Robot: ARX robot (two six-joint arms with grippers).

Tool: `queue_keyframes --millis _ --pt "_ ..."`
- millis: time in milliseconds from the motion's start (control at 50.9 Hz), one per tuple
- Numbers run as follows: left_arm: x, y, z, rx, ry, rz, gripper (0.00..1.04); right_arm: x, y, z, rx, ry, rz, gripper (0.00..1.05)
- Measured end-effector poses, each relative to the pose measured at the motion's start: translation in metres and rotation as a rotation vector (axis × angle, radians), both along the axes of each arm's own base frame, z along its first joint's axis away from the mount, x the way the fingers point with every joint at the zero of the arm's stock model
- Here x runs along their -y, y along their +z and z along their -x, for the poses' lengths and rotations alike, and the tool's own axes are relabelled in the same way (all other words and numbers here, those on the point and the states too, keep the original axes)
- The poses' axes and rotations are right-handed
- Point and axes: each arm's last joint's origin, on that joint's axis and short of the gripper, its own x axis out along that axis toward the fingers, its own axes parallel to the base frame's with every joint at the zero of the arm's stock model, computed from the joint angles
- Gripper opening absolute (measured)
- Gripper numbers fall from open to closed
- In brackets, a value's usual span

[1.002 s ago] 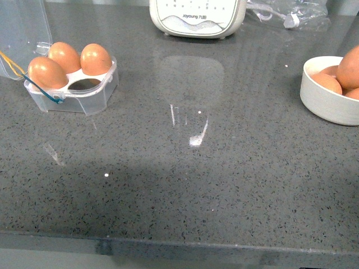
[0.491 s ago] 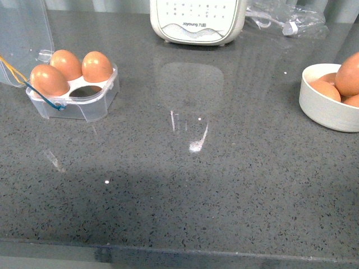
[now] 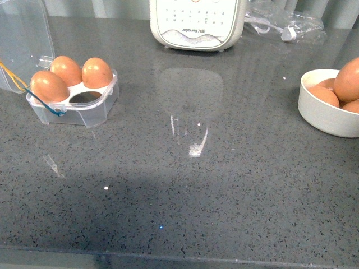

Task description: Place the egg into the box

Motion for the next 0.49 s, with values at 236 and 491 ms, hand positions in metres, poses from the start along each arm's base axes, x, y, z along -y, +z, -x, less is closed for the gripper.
queue_keyframes --millis 236,491 --pt "0.0 0.0 0.0 0.0 0.0 0.0 0.98 -0.008 -0.007 -0.024 -0.036 0.083 -0.014 0.97" --pt "0.0 0.0 0.0 0.0 0.0 0.0 0.98 -0.016 -0.014 -0.048 -0.043 0.139 -0.04 0.97"
